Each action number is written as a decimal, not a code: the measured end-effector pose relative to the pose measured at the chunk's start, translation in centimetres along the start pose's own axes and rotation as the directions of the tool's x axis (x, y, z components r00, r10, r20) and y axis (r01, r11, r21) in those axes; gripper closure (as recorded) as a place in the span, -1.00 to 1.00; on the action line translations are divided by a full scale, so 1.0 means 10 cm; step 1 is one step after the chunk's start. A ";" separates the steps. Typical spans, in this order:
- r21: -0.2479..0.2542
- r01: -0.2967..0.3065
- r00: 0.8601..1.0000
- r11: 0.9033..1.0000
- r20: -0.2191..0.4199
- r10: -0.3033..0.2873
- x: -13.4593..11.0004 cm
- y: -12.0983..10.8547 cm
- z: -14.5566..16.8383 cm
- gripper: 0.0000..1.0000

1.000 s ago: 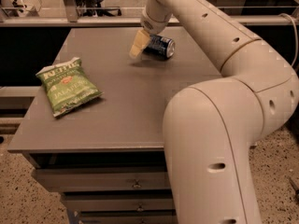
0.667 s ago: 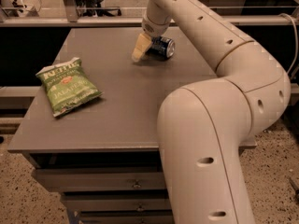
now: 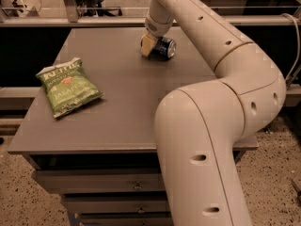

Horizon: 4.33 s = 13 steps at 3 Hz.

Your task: Place pepsi can upright

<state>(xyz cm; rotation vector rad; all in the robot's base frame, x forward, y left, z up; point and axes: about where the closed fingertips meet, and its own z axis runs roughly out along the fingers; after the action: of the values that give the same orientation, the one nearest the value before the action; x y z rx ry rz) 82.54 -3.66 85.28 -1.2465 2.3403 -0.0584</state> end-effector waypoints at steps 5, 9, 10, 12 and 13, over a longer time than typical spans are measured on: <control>-0.216 0.137 0.739 0.967 0.672 0.045 0.67 -0.26 -1.56 1.00; -0.465 0.248 0.383 0.850 0.853 0.355 0.98 0.09 -1.54 1.00; -0.511 0.254 0.335 0.821 0.843 0.421 1.02 0.18 -1.45 1.00; -0.540 0.283 0.287 0.793 0.836 0.467 1.13 0.26 -1.28 0.63; -0.506 0.307 0.262 0.806 0.859 0.440 1.20 0.27 -1.26 0.19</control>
Offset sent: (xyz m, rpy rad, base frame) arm -0.0475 -0.0171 0.0945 0.3035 -0.0878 0.1579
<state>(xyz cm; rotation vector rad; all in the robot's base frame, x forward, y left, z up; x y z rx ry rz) 69.38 -13.90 90.95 -0.9027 1.1973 1.2635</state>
